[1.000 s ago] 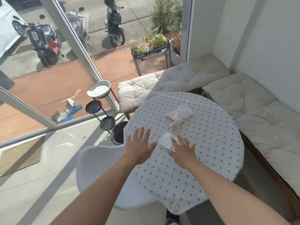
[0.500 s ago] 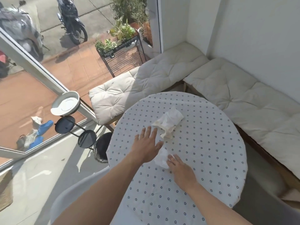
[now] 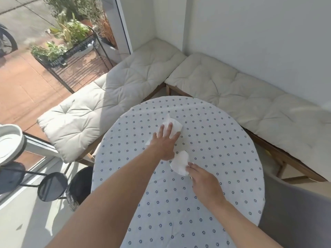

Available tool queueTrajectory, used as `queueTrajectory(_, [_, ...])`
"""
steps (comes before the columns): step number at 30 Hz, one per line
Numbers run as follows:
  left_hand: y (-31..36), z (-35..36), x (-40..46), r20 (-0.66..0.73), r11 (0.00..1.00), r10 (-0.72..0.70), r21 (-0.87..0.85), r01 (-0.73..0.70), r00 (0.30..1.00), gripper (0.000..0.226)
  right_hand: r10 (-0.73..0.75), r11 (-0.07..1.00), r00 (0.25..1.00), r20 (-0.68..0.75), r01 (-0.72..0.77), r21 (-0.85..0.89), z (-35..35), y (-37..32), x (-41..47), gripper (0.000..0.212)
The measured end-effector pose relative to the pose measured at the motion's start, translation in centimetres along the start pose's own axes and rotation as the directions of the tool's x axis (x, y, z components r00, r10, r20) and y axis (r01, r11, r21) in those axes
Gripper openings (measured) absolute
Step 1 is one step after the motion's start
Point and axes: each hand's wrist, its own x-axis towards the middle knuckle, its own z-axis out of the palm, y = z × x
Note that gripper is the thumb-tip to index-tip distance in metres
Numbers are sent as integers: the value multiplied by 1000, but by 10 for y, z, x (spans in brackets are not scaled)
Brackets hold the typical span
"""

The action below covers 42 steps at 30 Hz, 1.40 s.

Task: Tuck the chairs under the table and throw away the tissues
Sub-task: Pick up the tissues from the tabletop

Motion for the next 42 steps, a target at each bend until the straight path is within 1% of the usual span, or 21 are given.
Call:
queueTrajectory(2, [-8,8,0,13,999,29,-23,-28,1000,90,11,1000,1000,0,-11,-2,4,-2,-3,47])
queueTrajectory(3, [-12,10,-2,-13,998,49,-39,-49,999,83,13,1000,1000,-3,-13,-4,6,-3,-5,46])
queueTrajectory(6, [-26,15,-14,-171,992,94,-69,-107,981,58,31,999,999,12,-31,-18,10,-11,-7,42])
queueTrajectory(9, [-48,24,-36,-267,990,88,-80,-113,960,42,28,999,1000,14,-27,-20,12,-29,0,38])
queueTrajectory(13, [-102,39,-84,-358,984,31,-150,-91,933,38,-48,999,999,23,48,-21,21,-72,22,38])
queueTrajectory(16, [-156,46,-125,-458,975,-20,-207,-85,889,45,-116,993,993,36,117,-29,38,-116,44,38])
queueTrajectory(20, [-234,59,-179,-541,959,-130,-283,-34,831,39,-206,978,976,71,207,-17,73,-180,70,38])
queueTrajectory(24, [-297,79,-223,-543,933,-247,-358,45,802,43,-301,952,946,124,306,-25,117,-234,89,36])
queueTrajectory(27, [-352,111,-254,-515,910,-330,-397,122,791,44,-374,919,909,181,390,-62,166,-282,105,38])
queueTrajectory(30, [-396,149,-272,-490,887,-386,-429,169,782,43,-392,899,879,271,429,-89,218,-315,117,34])
queueTrajectory(32, [-418,177,-277,-449,863,-423,-463,201,787,37,-386,889,855,347,445,-107,255,-329,123,31])
queueTrajectory(35, [-448,222,-272,-372,790,-508,-561,248,777,28,-359,882,822,442,454,-127,314,-340,134,27])
queueTrajectory(37, [-462,254,-259,-351,786,-506,-564,254,787,27,-334,892,808,485,437,-113,355,-339,141,27])
queueTrajectory(40, [-479,305,-231,-342,835,-441,-496,239,830,26,-308,904,787,535,418,-95,418,-326,155,25])
queueTrajectory(42, [-489,338,-207,-308,856,-416,-450,254,856,27,-276,895,767,579,425,-137,459,-316,165,26])
